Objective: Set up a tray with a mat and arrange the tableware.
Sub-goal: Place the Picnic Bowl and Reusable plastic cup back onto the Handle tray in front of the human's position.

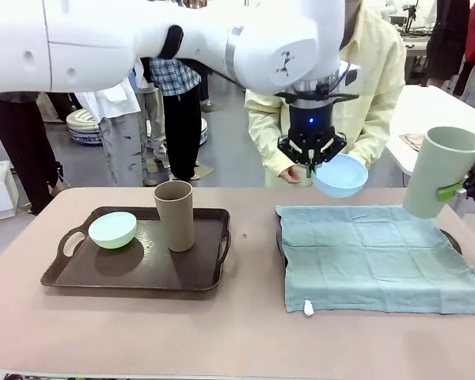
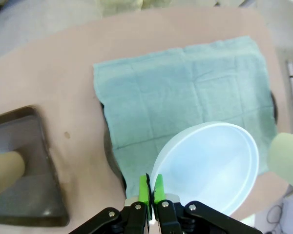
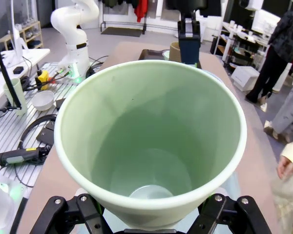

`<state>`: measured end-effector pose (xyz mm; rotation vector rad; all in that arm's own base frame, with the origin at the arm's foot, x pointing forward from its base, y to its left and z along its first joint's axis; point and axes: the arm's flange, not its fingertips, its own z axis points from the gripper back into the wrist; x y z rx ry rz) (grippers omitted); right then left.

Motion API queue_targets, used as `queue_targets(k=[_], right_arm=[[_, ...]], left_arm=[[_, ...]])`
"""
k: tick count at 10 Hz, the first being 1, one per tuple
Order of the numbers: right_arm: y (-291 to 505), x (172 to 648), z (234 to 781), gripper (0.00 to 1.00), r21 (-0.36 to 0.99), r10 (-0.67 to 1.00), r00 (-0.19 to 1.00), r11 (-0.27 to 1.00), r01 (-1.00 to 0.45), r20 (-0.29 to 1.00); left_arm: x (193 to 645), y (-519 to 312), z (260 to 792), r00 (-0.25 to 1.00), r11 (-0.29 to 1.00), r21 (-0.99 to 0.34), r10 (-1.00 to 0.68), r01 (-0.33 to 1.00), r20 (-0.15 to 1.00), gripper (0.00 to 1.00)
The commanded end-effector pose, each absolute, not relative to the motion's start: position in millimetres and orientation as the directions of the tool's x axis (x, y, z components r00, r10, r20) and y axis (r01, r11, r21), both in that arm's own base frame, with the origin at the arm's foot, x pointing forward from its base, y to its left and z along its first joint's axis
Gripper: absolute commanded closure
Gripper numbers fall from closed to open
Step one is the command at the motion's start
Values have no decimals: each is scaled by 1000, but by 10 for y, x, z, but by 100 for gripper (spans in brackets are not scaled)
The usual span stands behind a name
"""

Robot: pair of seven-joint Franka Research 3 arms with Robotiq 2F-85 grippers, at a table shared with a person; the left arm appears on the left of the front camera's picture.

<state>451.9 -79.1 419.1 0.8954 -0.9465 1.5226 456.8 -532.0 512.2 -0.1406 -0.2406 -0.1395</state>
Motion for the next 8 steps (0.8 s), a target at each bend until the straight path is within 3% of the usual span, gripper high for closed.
queue_targets(k=[1, 8], right_arm=[[-803, 4717, 4064, 16, -114, 349, -148, -116, -987, 925], [-759, 5032, 3325, 16, -57, 393, -89, -93, -994, 915]], left_arm=[[4563, -5268, 4926, 966, 978, -132, -132, 164, 223, 96], [4752, -5340, 4172, 958, 969, -148, -159, 198, 238, 96]])
